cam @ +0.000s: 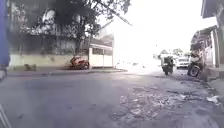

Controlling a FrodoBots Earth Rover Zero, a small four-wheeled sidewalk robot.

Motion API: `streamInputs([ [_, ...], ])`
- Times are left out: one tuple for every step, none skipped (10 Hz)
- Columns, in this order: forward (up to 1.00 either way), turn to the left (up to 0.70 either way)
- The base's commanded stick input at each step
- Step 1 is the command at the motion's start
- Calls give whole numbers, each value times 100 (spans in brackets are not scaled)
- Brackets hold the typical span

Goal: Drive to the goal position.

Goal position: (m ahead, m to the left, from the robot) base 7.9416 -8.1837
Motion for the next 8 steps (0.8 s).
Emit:
streamInputs([
  [38,-72],
  [38,-72],
  [38,-72],
  [38,-72],
  [38,-74],
  [38,-75],
  [38,-75],
  [38,-75],
])
